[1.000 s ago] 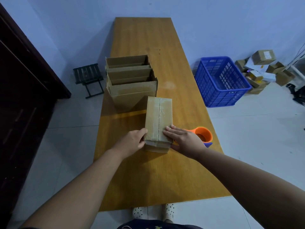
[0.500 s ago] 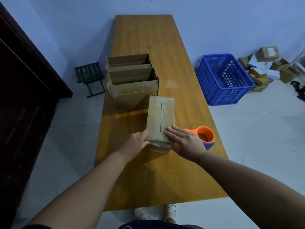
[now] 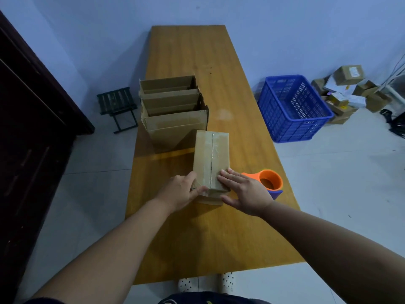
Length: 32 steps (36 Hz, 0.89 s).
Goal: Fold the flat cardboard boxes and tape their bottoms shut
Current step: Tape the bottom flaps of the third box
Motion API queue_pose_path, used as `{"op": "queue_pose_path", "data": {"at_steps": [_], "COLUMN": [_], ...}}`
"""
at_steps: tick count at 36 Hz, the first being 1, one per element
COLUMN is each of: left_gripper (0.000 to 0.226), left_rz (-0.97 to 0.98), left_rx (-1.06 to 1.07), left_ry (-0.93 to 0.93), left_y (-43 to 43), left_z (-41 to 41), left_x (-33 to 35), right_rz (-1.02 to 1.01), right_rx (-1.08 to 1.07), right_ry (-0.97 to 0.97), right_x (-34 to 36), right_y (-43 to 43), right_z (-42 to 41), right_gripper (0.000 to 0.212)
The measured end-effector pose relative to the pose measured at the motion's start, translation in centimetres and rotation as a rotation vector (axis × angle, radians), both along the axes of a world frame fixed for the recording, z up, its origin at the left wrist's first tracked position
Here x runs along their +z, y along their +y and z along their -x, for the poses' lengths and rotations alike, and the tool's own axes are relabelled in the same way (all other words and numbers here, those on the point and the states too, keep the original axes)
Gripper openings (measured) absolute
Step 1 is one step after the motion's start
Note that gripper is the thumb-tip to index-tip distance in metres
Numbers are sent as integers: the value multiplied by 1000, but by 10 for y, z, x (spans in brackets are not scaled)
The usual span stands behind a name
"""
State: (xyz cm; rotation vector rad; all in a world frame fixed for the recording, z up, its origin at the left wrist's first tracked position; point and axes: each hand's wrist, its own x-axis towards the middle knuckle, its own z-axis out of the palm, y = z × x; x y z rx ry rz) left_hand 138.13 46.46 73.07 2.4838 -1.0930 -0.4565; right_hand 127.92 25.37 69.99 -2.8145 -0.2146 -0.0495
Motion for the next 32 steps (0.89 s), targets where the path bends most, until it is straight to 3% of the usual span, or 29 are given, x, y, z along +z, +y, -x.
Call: {"op": "queue_pose_path", "data": {"at_steps": [4, 10, 17, 32], "left_gripper": [30, 37, 44, 35], "left_rz": [-11, -91, -120, -52], "left_rx": [38, -18, -60, -94], "left_ry": [-84, -120, -171, -169], "left_y": [-9, -10, -8, 3], "left_z": [3, 1, -2, -1], "left_x": [-2, 1, 1, -13], "right_rz": [-63, -19, 20, 39], "right_rx": [-56, -3, 2, -14], "right_ry": [-8, -37, -37, -235], "right_x": [3, 4, 4, -14], "right_y": [7, 2, 1, 8], "right_z": [-3, -4, -4, -1], "right_gripper": [78, 49, 56, 53]}}
